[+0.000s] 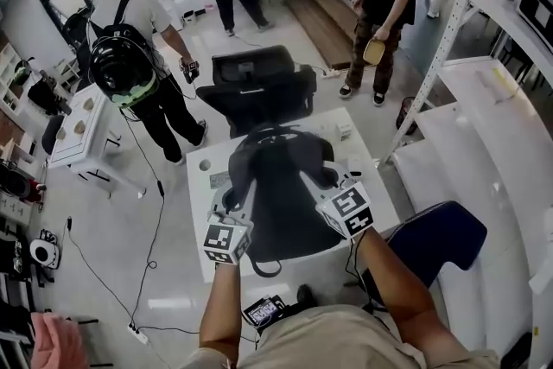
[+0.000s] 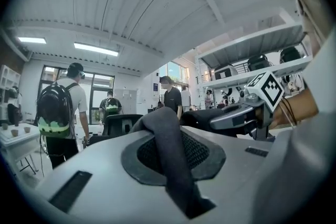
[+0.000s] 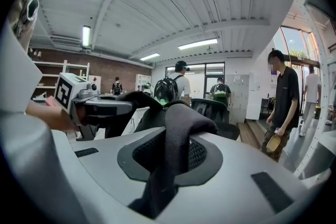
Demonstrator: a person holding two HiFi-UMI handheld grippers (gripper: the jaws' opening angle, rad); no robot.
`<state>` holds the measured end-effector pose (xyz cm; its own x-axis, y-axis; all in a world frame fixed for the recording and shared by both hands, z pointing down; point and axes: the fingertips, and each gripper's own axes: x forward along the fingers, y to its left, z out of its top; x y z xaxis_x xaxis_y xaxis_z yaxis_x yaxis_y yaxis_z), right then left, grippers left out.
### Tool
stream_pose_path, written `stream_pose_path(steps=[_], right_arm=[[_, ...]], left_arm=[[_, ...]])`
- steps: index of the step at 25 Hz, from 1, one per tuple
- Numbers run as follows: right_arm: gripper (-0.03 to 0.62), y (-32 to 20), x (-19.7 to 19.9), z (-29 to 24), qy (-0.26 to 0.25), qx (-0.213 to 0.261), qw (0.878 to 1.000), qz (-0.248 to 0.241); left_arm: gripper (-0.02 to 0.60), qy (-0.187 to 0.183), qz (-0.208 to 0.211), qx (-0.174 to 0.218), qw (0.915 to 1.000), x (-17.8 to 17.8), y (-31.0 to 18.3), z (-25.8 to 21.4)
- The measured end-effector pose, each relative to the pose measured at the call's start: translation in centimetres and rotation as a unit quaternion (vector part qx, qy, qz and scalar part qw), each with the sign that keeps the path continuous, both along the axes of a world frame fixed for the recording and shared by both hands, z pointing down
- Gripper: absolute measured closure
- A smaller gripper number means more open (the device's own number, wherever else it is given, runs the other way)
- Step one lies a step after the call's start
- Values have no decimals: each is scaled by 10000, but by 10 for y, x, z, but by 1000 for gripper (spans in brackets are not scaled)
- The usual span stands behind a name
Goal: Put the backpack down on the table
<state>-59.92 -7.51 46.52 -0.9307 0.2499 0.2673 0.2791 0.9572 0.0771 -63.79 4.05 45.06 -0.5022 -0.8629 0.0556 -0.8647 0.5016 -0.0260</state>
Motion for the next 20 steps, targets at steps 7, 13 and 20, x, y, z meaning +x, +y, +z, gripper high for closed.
stream_pose_path(steps=[7,13,20], right_arm=[[525,-9,-2,43,520,-84,9983,238],[516,-15,5,62,649,-163,9967,458],[503,-18,9,72,682,-131,9961,542]], left_arm=[[517,371,21,-191,9991,-7,1,38],[511,450,-23,-444,9980,-2,4,62],[485,559,-32,-641,9964,0,4,83]])
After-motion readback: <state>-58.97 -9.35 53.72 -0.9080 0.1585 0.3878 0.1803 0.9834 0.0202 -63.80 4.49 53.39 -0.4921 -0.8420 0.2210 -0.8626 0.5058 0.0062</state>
